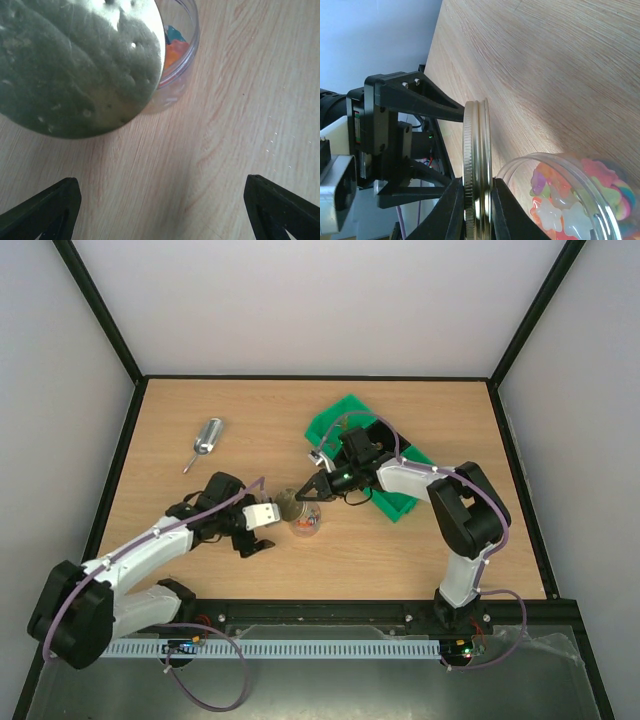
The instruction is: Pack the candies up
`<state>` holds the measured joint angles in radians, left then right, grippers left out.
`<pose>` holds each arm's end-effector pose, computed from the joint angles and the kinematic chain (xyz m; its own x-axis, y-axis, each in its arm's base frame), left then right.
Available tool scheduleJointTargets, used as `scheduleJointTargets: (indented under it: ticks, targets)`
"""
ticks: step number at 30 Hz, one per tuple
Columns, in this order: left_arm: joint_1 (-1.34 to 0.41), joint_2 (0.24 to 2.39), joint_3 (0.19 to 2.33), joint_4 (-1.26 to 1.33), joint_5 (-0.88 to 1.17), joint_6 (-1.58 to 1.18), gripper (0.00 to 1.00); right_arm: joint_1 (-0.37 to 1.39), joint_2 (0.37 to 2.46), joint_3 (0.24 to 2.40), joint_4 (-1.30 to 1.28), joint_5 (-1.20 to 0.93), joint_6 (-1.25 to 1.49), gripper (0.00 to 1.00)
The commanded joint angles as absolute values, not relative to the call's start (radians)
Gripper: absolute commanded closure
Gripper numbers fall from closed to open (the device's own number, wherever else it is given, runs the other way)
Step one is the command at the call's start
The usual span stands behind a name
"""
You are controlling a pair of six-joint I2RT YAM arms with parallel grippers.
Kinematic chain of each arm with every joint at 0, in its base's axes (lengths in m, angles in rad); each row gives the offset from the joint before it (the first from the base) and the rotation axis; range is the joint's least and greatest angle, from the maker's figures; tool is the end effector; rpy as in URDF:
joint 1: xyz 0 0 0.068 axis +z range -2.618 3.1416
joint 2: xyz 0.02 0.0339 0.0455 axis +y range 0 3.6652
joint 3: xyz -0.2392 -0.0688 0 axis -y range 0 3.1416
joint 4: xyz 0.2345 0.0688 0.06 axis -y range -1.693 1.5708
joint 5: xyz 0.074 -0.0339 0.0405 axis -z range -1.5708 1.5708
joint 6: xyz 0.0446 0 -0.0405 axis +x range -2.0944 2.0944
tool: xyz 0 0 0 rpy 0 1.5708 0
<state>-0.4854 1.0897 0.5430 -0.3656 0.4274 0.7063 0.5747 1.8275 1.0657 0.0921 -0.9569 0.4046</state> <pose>0.1780 -0.1148 0.1643 -0.1110 0.7263 -0.6783 0.9477 0.2828 0.1477 0.2907 0.2317 0.1645 -0.8140 -0.2570 -0.5210 -0.5772 0.2571 0.7751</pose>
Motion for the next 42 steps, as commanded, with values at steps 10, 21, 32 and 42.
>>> scheduleJointTargets:
  ticks: [10, 21, 32, 42]
  targets:
    - [-0.588, 1.201, 0.525, -0.087, 0.349, 0.608, 0.23, 0.561, 1.81, 1.032, 0.026, -0.967, 0.37, 0.9]
    - [-0.616, 1.247, 0.525, -0.006, 0.346, 0.556, 0.34, 0.557, 1.794, 1.024, -0.006, -0.948, 0.337, 0.88]
    - [-0.637, 1.239, 0.518, 0.041, 0.306, 0.527, 0.34, 0.526, 1.781, 1.027, -0.025, -0.953, 0.319, 0.88]
    - [-0.643, 1.28, 0.543, 0.032, 0.301, 0.525, 0.23, 0.501, 1.804, 1.042, -0.034, -0.974, 0.321, 0.86]
